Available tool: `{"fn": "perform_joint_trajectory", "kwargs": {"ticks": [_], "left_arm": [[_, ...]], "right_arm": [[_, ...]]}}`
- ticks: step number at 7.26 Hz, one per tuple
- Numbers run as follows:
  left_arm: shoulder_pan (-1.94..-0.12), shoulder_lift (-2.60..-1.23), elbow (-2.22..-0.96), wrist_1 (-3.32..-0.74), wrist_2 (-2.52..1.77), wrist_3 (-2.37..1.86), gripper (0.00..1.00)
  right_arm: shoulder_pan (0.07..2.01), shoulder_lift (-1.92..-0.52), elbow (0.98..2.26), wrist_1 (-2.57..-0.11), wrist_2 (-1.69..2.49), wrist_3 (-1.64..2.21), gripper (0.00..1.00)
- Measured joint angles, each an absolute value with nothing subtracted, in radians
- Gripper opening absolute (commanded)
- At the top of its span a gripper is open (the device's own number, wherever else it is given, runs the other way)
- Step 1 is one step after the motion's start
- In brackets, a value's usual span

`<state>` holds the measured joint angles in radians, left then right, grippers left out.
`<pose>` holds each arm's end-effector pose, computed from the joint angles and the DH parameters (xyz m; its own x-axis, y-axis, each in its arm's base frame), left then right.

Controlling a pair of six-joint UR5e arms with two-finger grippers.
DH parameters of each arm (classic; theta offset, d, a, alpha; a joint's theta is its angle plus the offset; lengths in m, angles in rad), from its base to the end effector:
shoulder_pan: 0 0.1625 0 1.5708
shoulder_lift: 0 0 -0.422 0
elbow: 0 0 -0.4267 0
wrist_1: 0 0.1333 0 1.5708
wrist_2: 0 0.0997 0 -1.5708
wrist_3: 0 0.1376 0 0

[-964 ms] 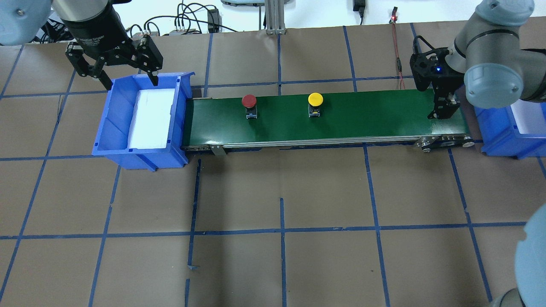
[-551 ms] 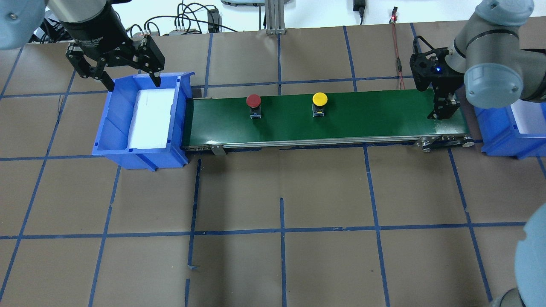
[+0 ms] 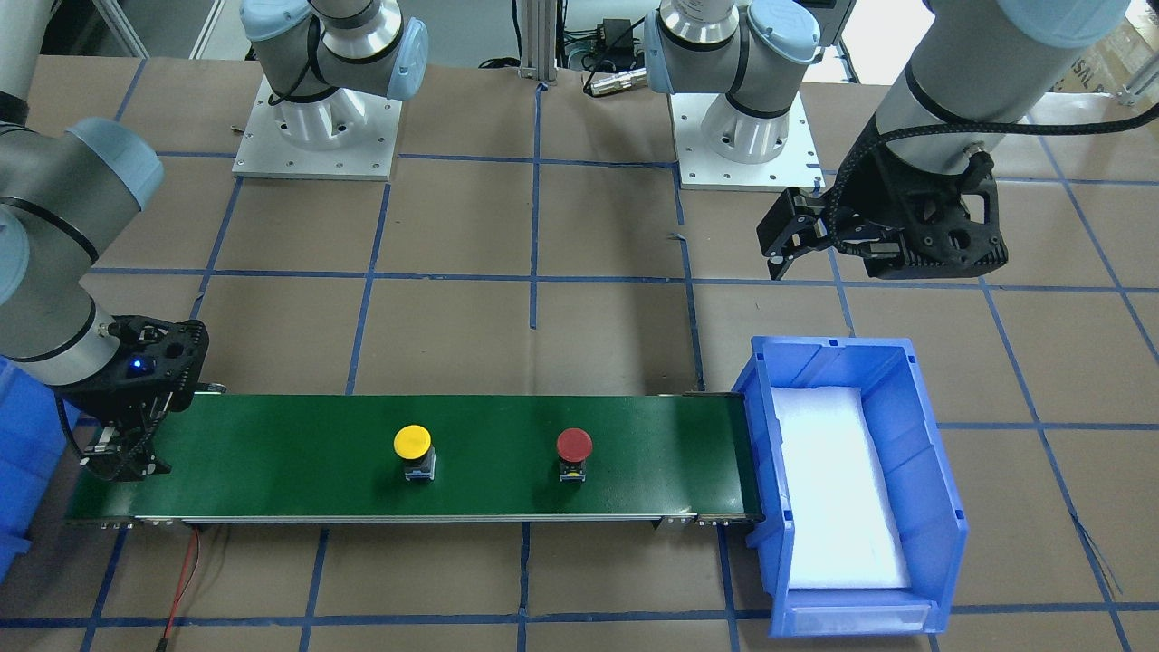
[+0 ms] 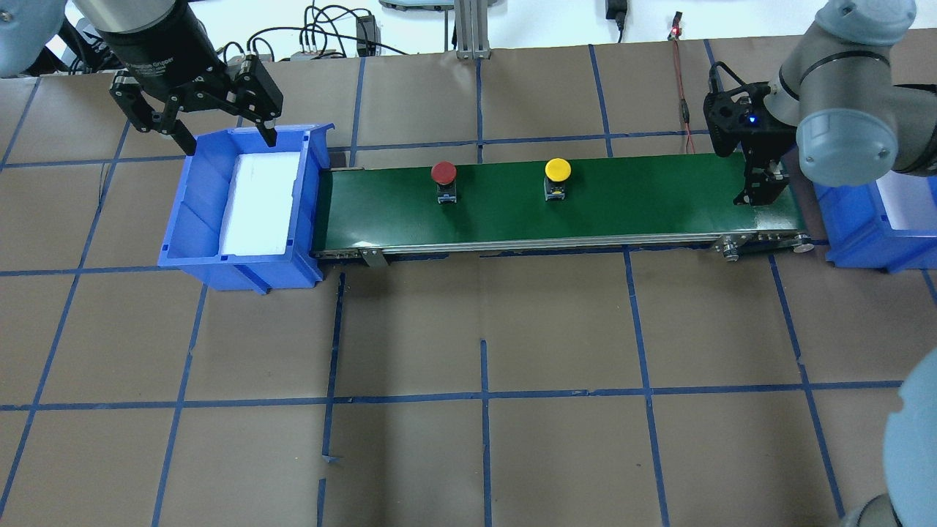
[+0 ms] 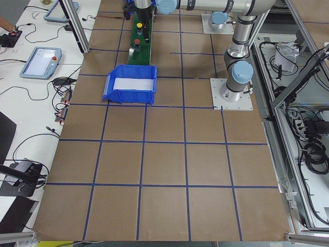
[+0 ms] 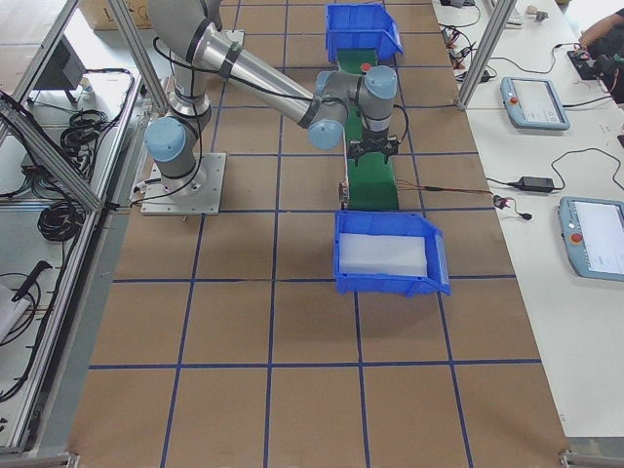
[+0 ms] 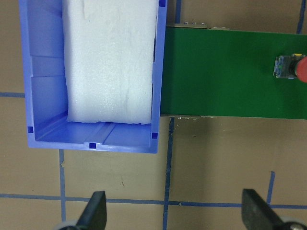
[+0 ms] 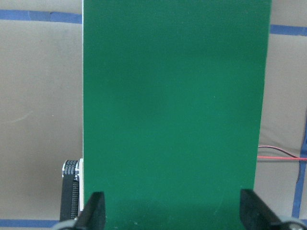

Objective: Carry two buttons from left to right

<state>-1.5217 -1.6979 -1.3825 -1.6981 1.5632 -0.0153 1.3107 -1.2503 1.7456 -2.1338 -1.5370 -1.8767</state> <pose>-0.1062 -0.5757 0.4633 -0.9979 -0.0648 0.0066 -0.0642 0.9957 0.0662 -0.0254 -0.6319 0.2297 0.0464 -0.9961 0.0747 -0.9988 -0.0474 -0.0118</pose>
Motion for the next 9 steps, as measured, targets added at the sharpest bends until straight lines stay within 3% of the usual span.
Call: {"fn": "perform_joint_trajectory", "kwargs": {"ticks": [9], "left_arm": [[-1.517, -1.695, -1.375, -1.729, 1.557, -0.016, 1.0]], "right_arm": [[1.302, -1.253, 1.732, -2.134, -1.576, -1.879, 1.0]]}}
